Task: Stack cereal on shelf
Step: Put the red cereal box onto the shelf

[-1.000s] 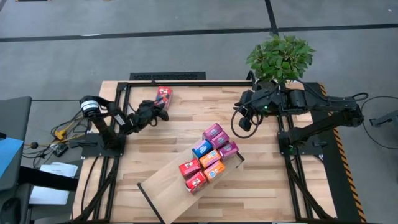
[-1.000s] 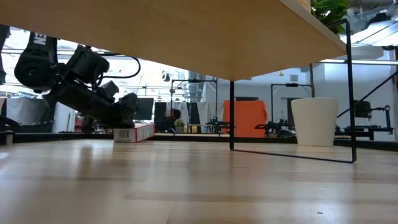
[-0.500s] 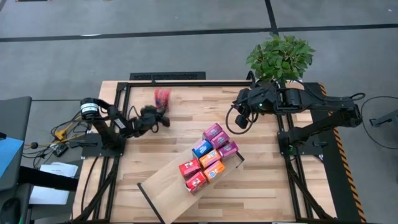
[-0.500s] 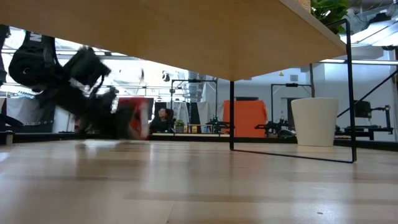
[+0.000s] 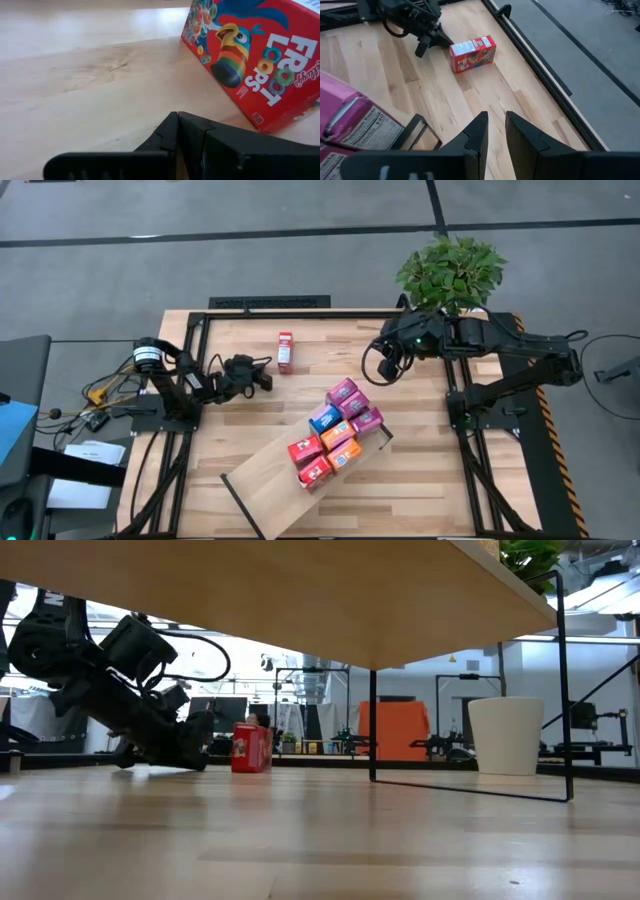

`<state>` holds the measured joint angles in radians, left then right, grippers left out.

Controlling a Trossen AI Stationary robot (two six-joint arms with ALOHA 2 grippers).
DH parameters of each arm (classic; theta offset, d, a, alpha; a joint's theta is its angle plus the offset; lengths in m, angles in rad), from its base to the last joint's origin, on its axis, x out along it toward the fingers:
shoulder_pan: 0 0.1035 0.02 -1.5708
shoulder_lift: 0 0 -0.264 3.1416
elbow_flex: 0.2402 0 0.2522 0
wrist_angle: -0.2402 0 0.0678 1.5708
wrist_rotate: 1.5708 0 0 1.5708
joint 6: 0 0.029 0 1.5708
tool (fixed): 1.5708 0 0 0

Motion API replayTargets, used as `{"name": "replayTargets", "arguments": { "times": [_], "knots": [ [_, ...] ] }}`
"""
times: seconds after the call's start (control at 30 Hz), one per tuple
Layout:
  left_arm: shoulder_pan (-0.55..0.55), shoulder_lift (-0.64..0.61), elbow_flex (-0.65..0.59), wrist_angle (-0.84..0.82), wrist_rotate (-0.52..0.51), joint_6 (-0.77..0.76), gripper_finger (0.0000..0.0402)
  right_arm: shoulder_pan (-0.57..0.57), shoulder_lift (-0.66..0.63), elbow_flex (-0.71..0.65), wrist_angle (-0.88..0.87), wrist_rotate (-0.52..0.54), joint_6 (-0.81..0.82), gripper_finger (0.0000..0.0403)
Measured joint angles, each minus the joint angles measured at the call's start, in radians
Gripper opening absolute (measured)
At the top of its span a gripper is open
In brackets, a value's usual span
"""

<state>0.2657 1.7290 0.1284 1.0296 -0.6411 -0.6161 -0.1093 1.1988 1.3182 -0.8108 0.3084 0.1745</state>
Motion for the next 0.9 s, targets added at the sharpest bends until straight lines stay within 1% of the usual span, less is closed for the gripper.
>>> {"name": "replayTargets", "arguments": {
  "times": [0.13,0.27,0.33,0.37,0.43,0.5,0.6,0.67,0.77,0.83,0.9],
  "knots": [
    [0.0,0.0,0.0,0.018,-0.001,0.0,0.0,0.0,0.0,0.0,0.003,-0.003,-0.035,0.0092],
    [0.007,-0.015,-0.005,0.039,0.03,-0.024,0.0001,-0.029,0.0,0.0,0.004,0.004,-0.173,0.0093],
    [0.017,-0.054,-0.006,0.044,0.119,-0.021,0.0008,-0.059,0.0,0.0,0.004,0.004,-0.214,0.01],
    [0.022,-0.082,-0.006,0.052,0.188,-0.016,0.0014,-0.077,0.0,0.0,0.005,0.004,-0.223,0.0107],
    [0.033,-0.165,-0.004,0.052,0.307,0.018,0.0031,-0.107,-0.003,0.0,0.004,0.003,-0.228,0.0125],
    [0.042,-0.255,-0.003,0.007,0.383,0.056,0.0051,-0.131,-0.004,0.0,0.005,-0.009,-0.229,0.0149],
    [0.055,-0.424,-0.002,-0.124,0.474,0.104,0.0085,-0.154,-0.004,0.0,0.004,-0.028,-0.229,0.0191],
    [0.061,-0.547,0.011,-0.27,0.513,0.136,0.011,-0.161,-0.004,0.0,0.004,-0.046,-0.231,0.0218],
    [0.072,-0.73,0.066,-0.549,0.512,0.173,0.0151,-0.163,-0.004,0.0,0.004,-0.053,-0.232,0.0246],
    [0.089,-0.834,0.138,-0.748,0.496,0.178,0.018,-0.163,-0.004,0.0,0.004,-0.051,-0.231,0.0255],
    [0.11,-0.893,0.235,-0.924,0.472,0.183,0.0209,-0.163,-0.004,0.0,0.004,-0.049,-0.229,0.0258]
  ]
}}
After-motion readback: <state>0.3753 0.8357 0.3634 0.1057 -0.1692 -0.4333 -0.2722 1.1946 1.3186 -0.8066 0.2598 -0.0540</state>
